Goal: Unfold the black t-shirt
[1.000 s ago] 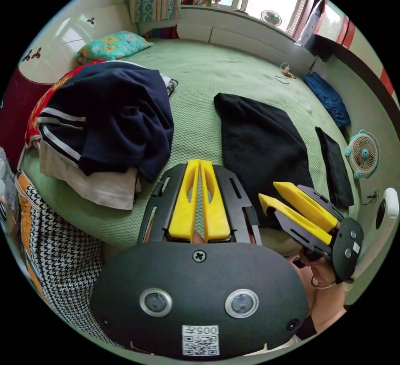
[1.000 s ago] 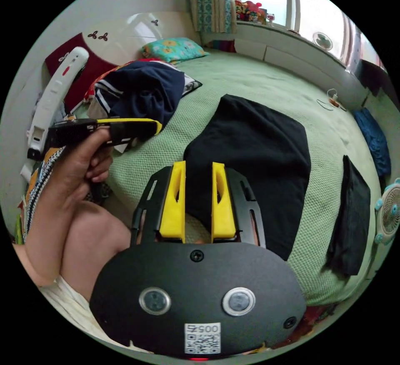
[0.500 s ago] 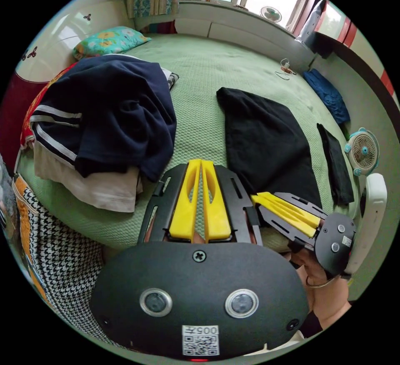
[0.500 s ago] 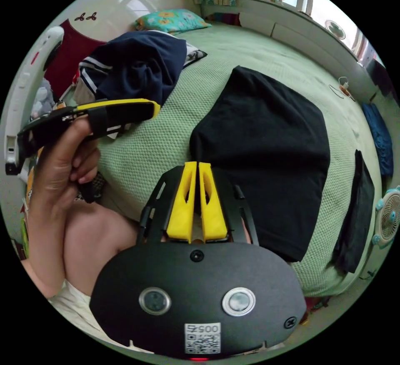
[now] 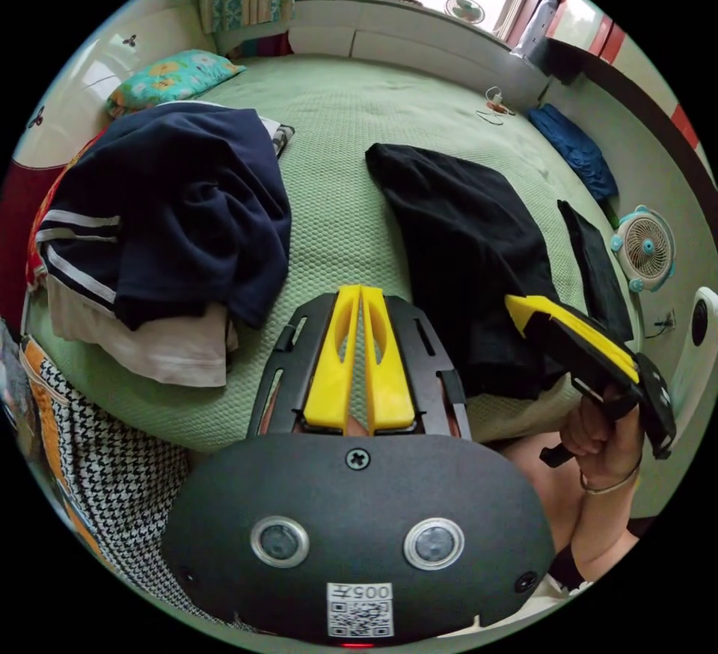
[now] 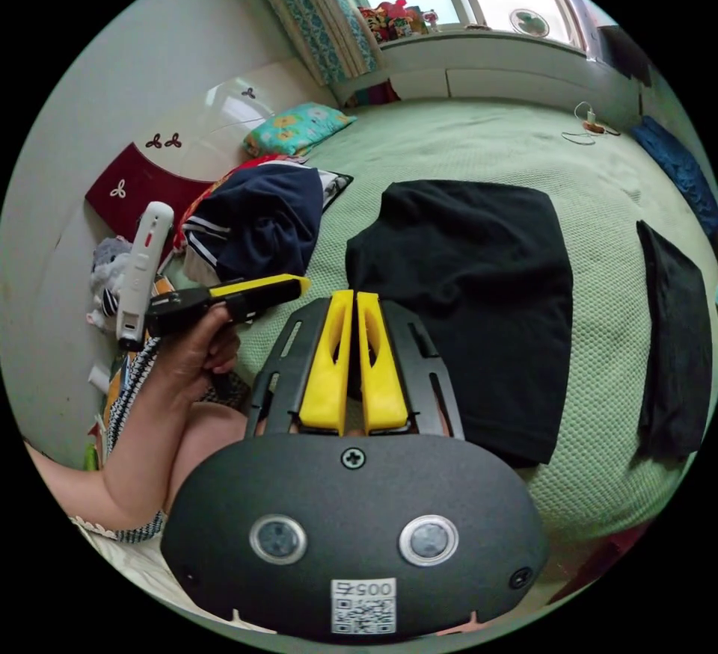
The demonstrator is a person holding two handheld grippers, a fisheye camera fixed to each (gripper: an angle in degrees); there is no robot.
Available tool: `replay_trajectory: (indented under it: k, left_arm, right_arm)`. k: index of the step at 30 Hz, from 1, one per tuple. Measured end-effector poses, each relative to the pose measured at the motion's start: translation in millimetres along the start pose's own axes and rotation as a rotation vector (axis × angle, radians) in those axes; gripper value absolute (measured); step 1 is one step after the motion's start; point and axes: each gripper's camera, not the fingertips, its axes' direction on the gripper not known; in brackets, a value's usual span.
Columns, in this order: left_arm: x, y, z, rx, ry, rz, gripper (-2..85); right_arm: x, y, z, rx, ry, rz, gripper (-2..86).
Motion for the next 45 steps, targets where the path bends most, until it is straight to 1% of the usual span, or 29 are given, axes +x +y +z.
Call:
replay_trajectory:
  k: [4,9,14,17,25,35,40,45]
  left_arm:
    - [0.3,-3.5,8.0,-0.027,0.040,0.000,-0.2]
    - [2.2,-6.2,9.6,0.016,0.023,0.006,-0.2]
    - [2.1,-8.9,14.1,0.018,0.035,0.009,-0.2]
    - [2.3,-10.9,18.8,0.001,0.056,0.013,-0.2]
    - [10.2,-13.4,26.6,-0.017,0.089,0.055,-0.2]
    - [21.6,-14.0,30.2,-0.022,0.067,0.106,0.9]
    - [24.1,-13.5,29.6,-0.017,0.057,0.109,1.7]
    - [26.2,-12.9,29.4,-0.024,0.033,0.101,1.9]
  right_arm:
    - [1.2,4.8,-3.9,-0.001,0.018,-0.014,-1.7]
    - [9.1,7.3,-15.8,0.056,0.035,0.019,-1.6]
    - [19.0,8.4,-23.5,0.090,-0.032,0.072,-1.6]
    - [14.4,7.8,-18.8,0.062,-0.039,0.049,-1.6]
    - [-30.1,6.1,4.2,-0.017,0.073,-0.129,-1.4]
    - [-47.8,-3.5,28.2,-0.090,0.114,-0.119,-1.2]
    - [-55.6,-9.3,43.5,-0.144,0.138,-0.092,-1.1]
    - [-61.2,-15.7,51.0,-0.158,0.141,-0.054,-1.0]
